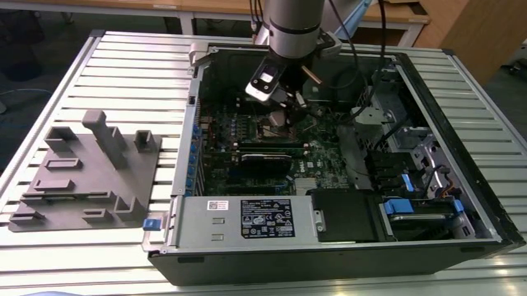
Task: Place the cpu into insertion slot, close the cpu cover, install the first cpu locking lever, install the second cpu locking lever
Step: 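Place the cpu into insertion slot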
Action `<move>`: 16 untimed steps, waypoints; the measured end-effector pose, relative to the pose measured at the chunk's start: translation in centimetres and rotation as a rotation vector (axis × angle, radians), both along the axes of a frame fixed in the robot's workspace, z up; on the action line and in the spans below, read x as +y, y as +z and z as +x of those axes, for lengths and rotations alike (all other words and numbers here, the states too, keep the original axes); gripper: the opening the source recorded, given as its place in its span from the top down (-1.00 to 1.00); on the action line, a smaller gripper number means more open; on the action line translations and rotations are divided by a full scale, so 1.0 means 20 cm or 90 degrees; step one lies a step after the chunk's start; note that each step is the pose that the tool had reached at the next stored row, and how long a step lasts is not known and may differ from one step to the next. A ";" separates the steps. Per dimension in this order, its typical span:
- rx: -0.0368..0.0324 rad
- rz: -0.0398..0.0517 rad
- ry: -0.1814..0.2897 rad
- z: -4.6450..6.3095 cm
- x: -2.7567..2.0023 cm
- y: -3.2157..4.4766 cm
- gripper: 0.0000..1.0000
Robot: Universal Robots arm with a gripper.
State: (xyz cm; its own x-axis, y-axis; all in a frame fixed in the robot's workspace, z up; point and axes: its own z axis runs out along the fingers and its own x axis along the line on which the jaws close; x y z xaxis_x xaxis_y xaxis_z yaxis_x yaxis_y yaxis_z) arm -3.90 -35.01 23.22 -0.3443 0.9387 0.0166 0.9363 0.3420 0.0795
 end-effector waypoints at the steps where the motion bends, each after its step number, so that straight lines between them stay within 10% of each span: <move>1: 0.0000 0.0000 -0.012 0.00 0.000 -0.001 -0.08; 7: 0.0001 -0.0001 -0.081 0.00 0.000 -0.009 -0.08; 16: 0.0000 0.0000 -0.086 0.00 0.000 -0.009 -0.08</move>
State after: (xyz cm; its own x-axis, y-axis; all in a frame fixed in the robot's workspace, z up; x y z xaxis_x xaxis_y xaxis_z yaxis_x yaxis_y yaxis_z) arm -3.90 -35.01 23.03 -0.2150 0.9765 0.0165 0.9738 0.2130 0.0795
